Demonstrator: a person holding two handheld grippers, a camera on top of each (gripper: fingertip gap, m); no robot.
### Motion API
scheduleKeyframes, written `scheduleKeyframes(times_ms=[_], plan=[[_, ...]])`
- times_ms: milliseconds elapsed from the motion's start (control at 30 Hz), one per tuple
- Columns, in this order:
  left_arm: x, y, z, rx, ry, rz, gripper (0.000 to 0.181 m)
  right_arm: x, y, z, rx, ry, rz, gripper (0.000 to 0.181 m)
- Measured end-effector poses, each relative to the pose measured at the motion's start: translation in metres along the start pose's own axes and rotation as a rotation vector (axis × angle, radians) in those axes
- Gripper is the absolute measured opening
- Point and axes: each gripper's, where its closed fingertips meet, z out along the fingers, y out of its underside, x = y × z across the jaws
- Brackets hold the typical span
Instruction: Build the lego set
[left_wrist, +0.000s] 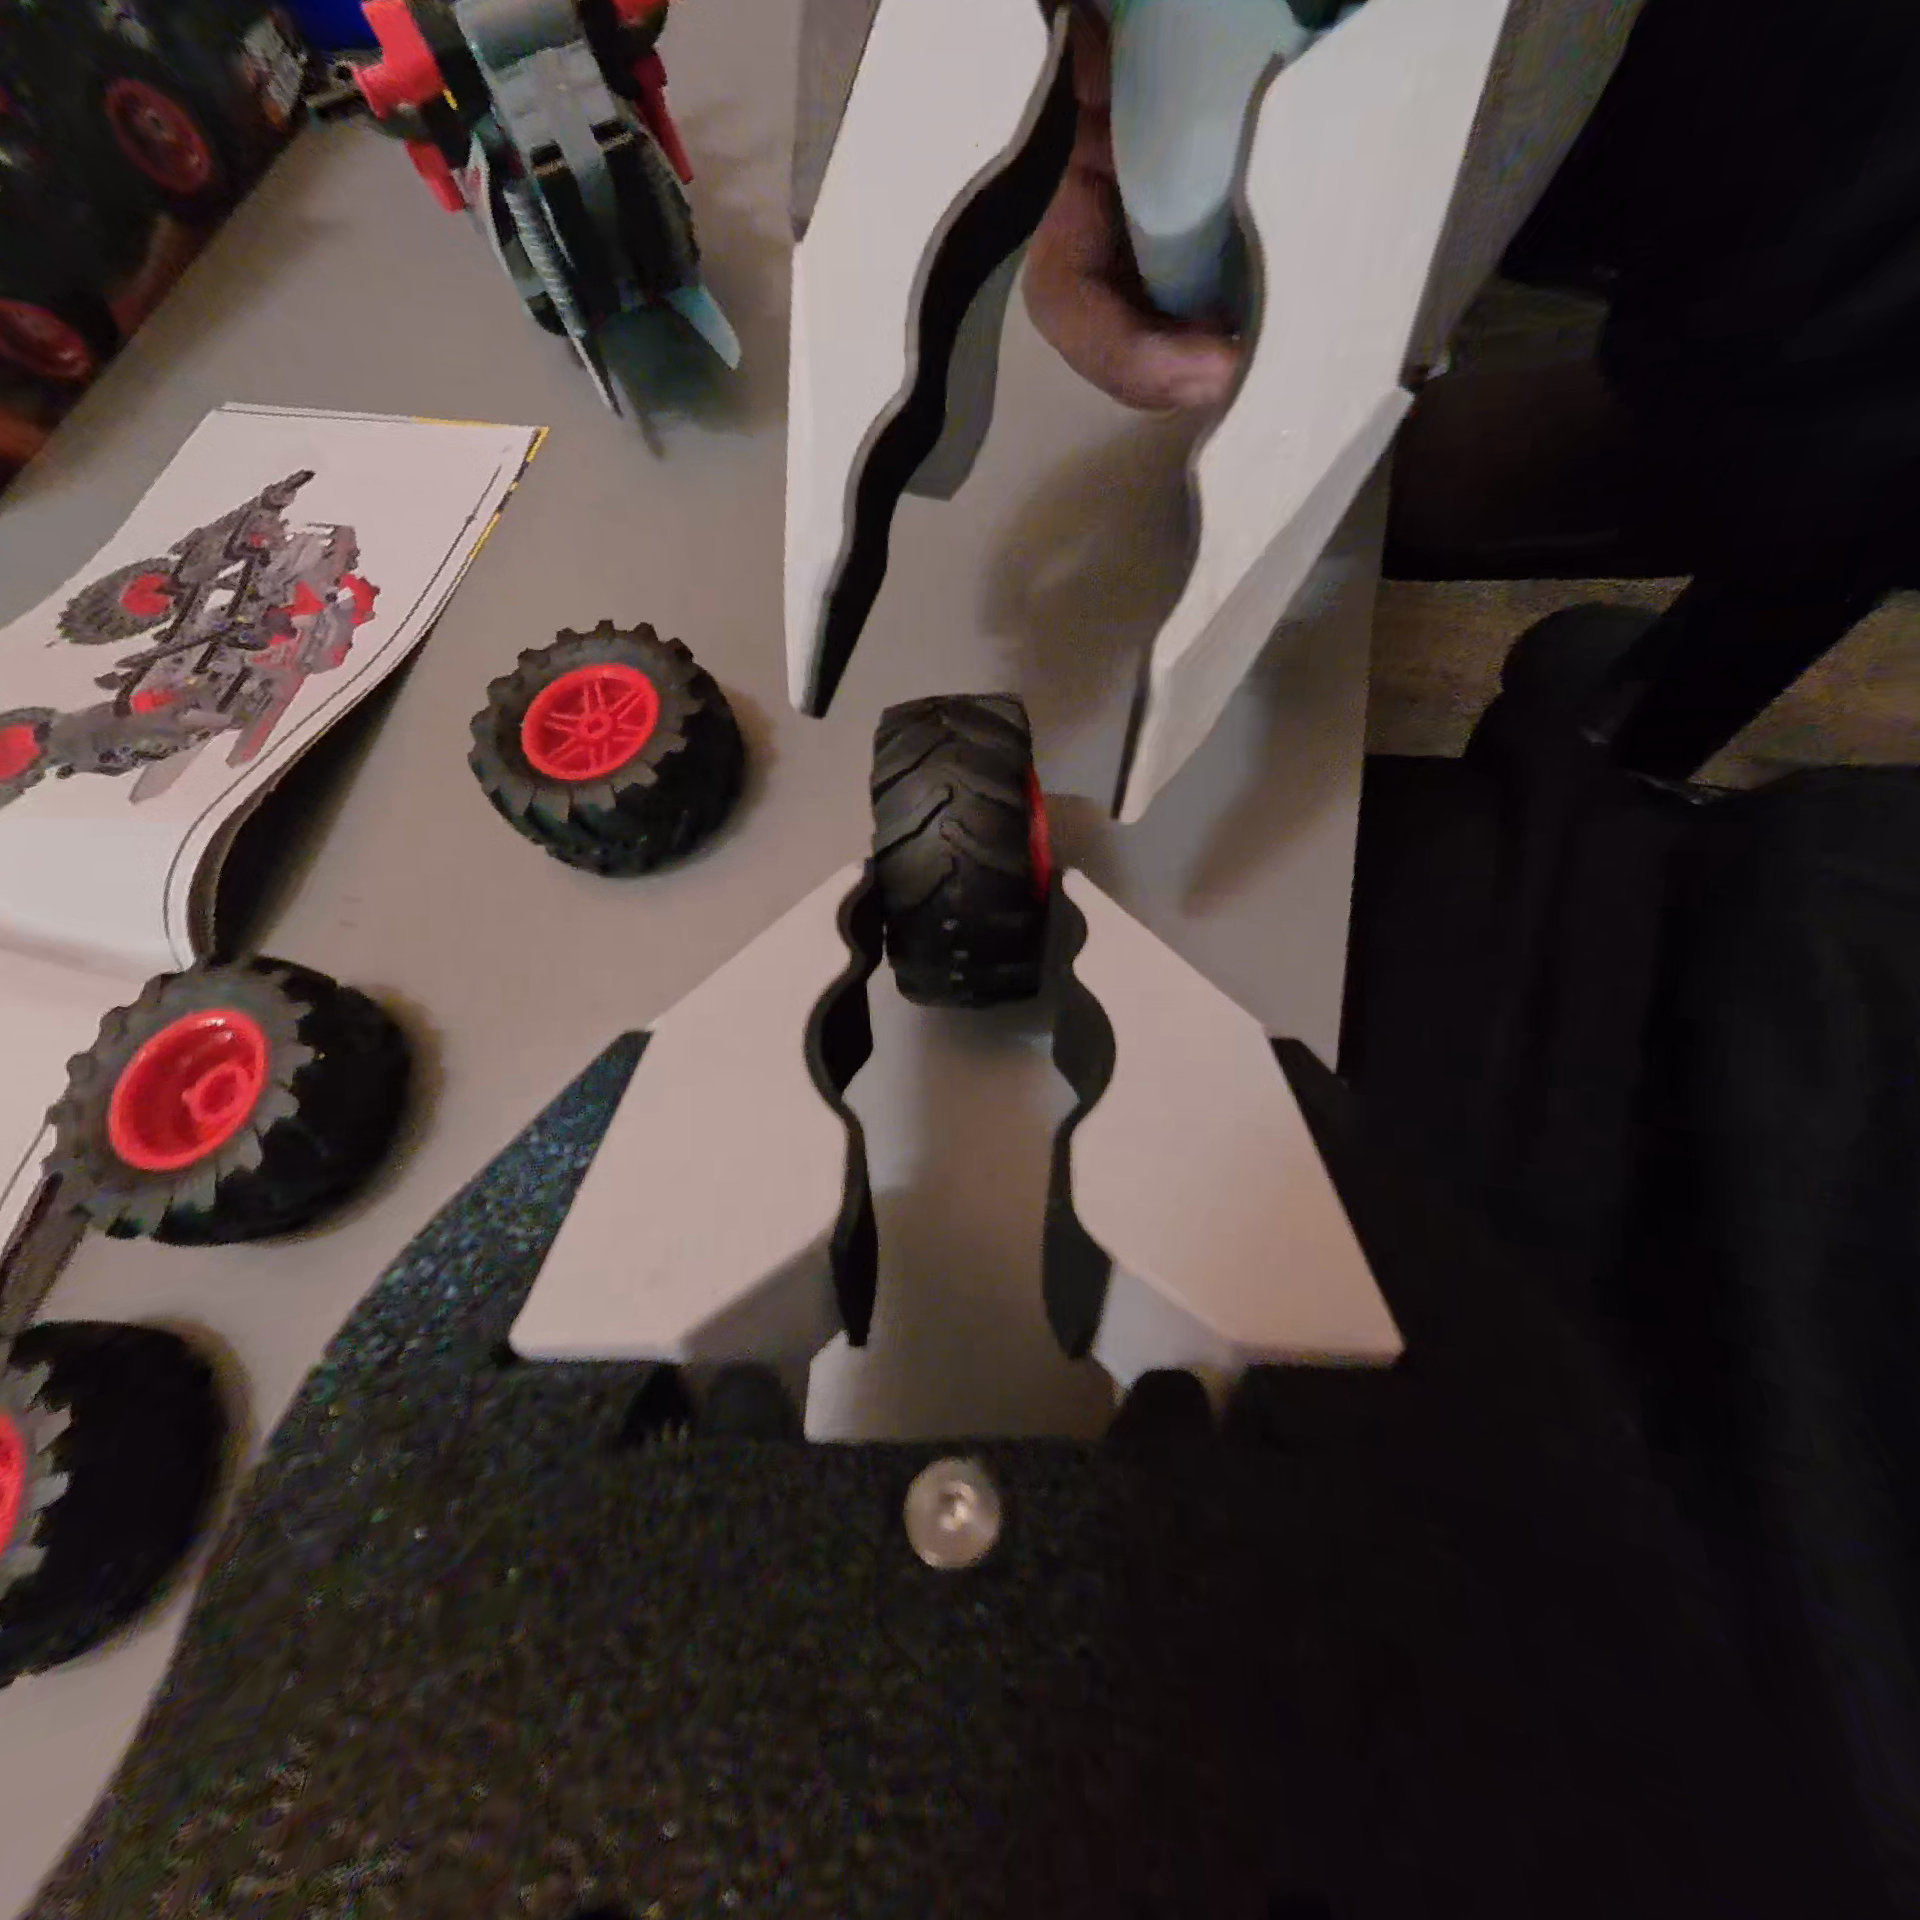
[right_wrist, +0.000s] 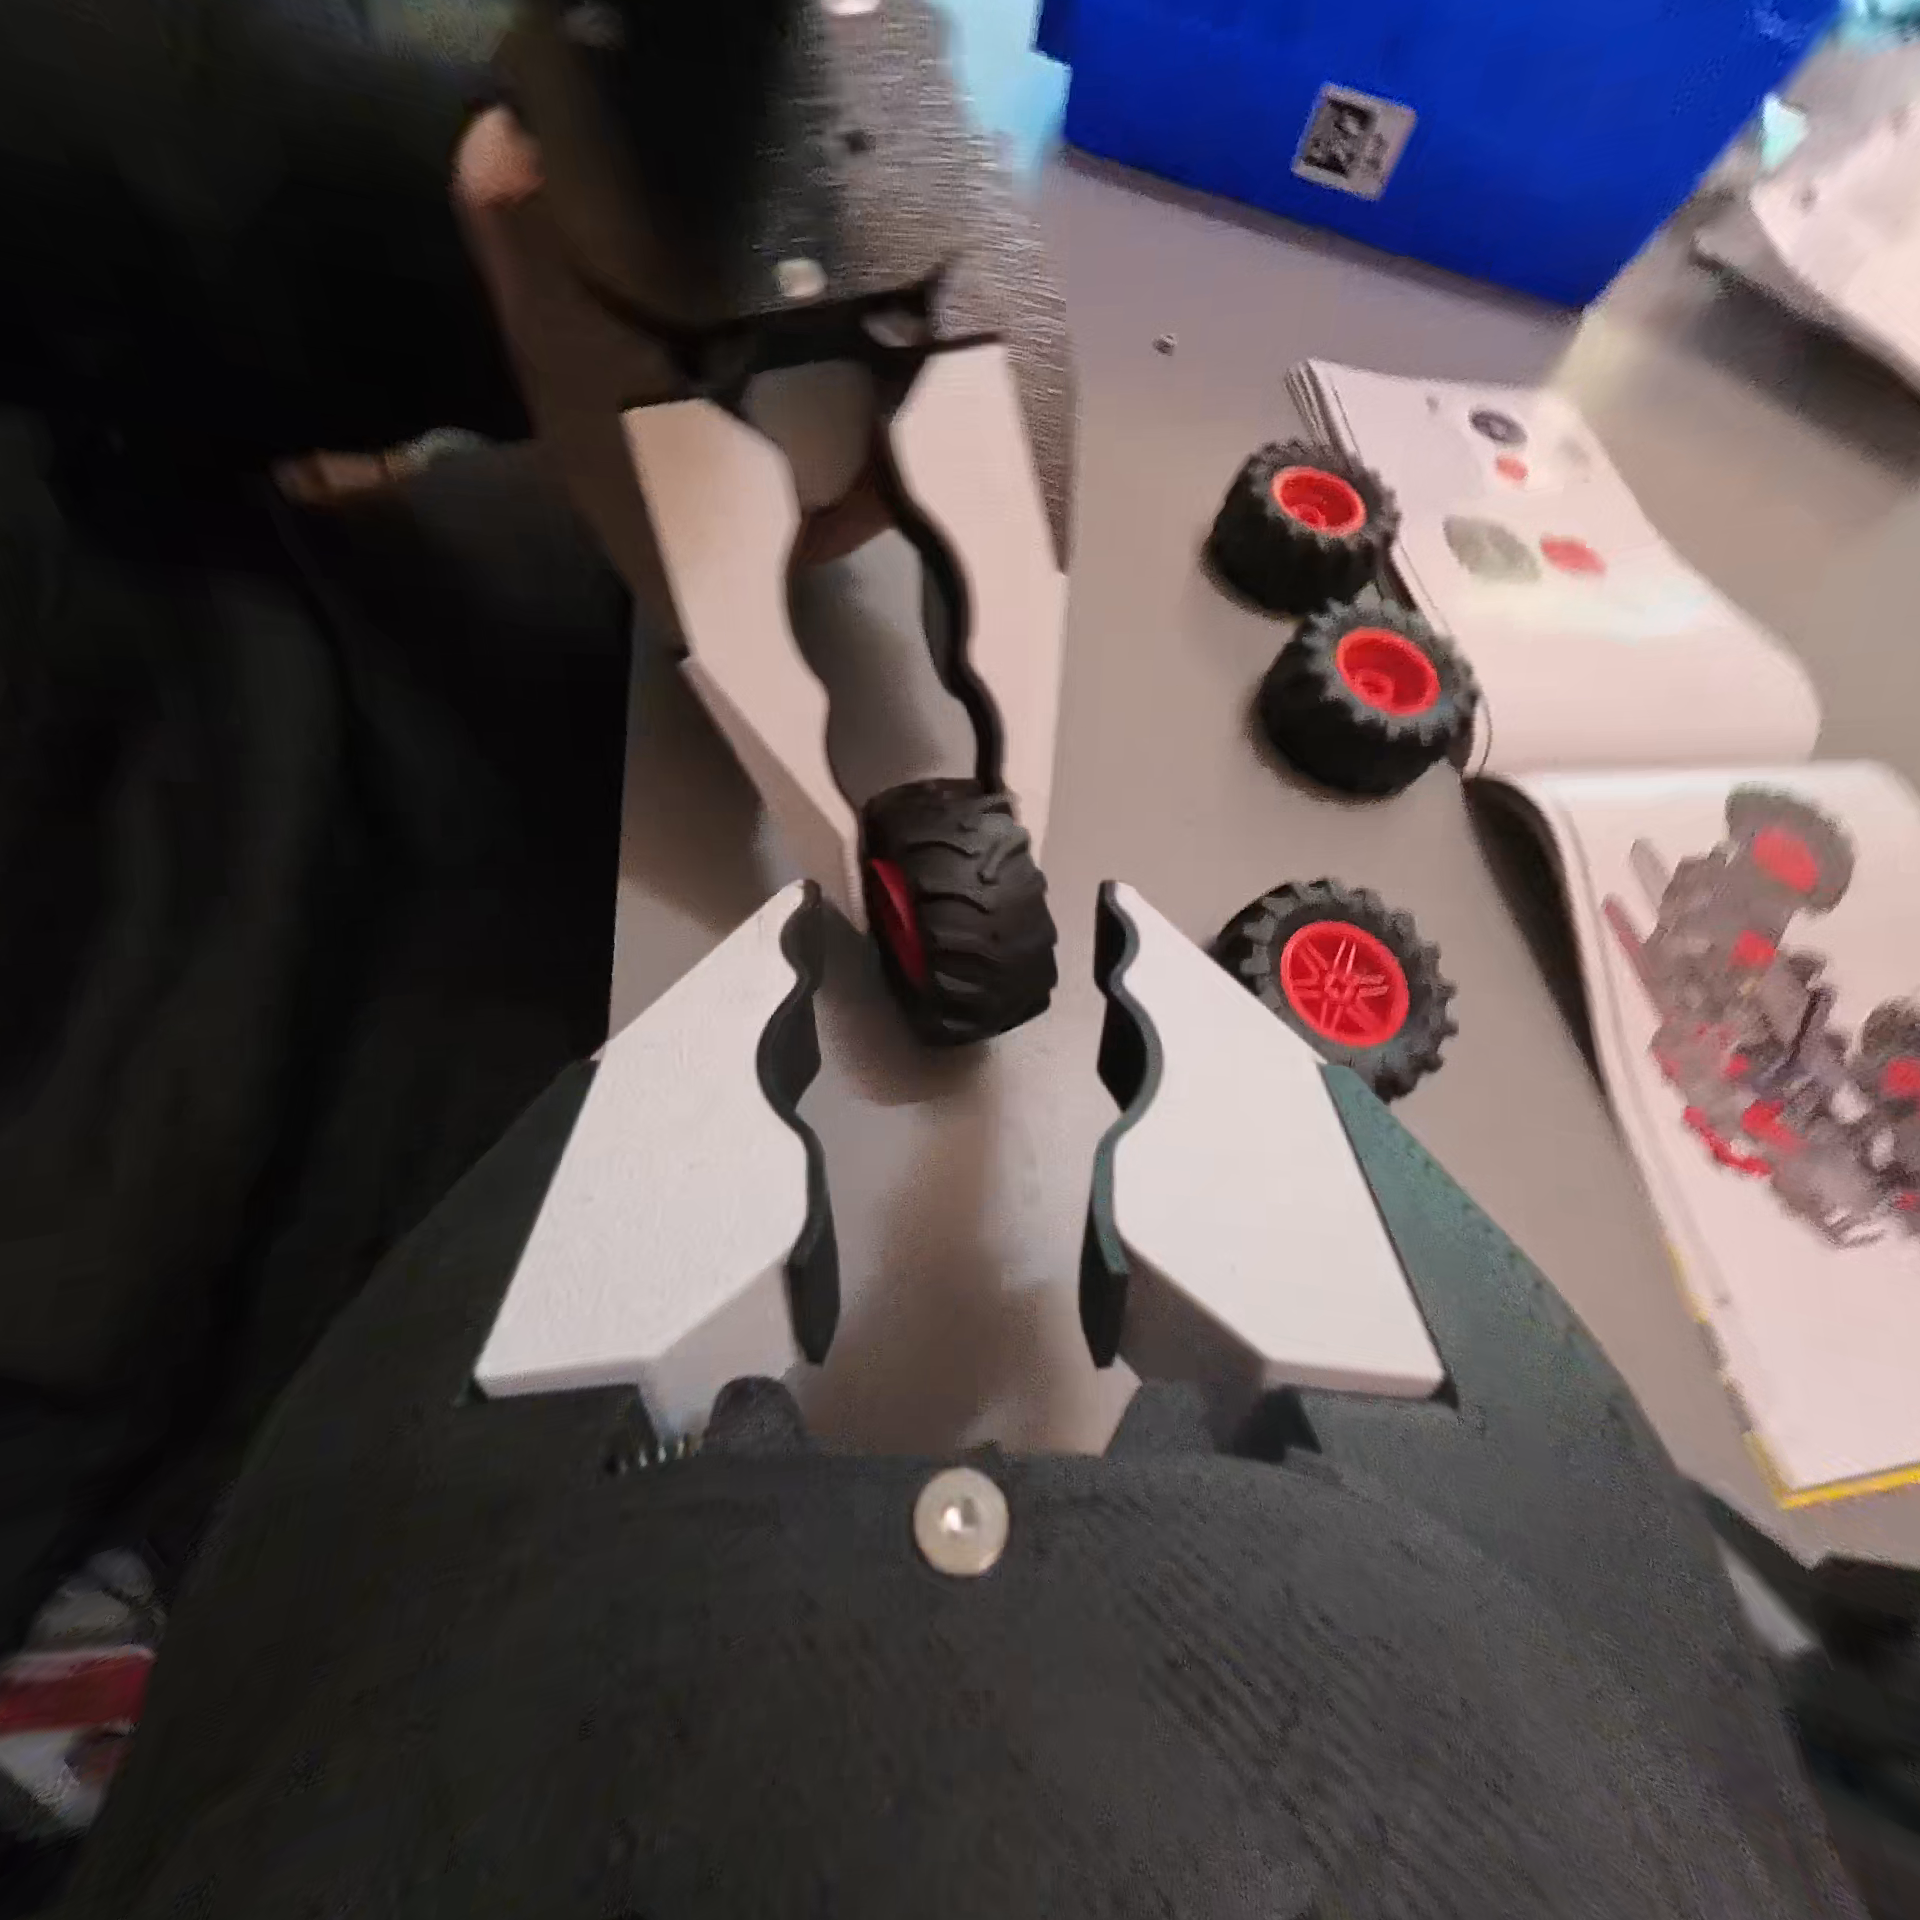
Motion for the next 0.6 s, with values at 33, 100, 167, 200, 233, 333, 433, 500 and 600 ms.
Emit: scheduleKeyframes(times_ms=[33,100,167,200,233,333,433,500,600], plan=[[0.001,-0.001,0.001,-0.004,0.029,0.012,0.027,-0.001,-0.001,0.001,-0.006,0.001,-0.056,0.051],[0.003,-0.003,0.002,-0.011,0.085,0.061,0.027,0.002,0.0,0.005,-0.032,0.009,-0.11,0.046],[0.003,-0.004,0.004,-0.023,0.131,0.097,0.027,0.001,0.005,0.008,-0.067,-0.029,-0.106,0.034],[0.002,-0.004,0.004,-0.031,0.143,0.103,0.027,0.001,0.006,0.008,-0.074,-0.044,-0.086,0.03],[-0.001,-0.004,0.004,-0.035,0.138,0.096,0.028,0.005,0.007,0.008,-0.081,-0.031,-0.08,0.029],[-0.016,-0.01,0.004,0.023,0.042,0.082,0.033,0.016,0.014,0.007,-0.106,0.006,-0.026,0.029],[-0.018,-0.011,0.003,0.05,-0.005,0.106,0.03,0.018,0.014,0.008,-0.077,0.007,0.038,0.028],[-0.02,-0.011,0.004,0.059,-0.007,0.092,0.029,0.02,0.014,0.008,-0.073,0.015,0.068,0.028],[-0.022,-0.01,0.005,0.067,0.044,-0.02,0.027,0.025,0.014,0.009,-0.067,0.038,0.121,0.027]])
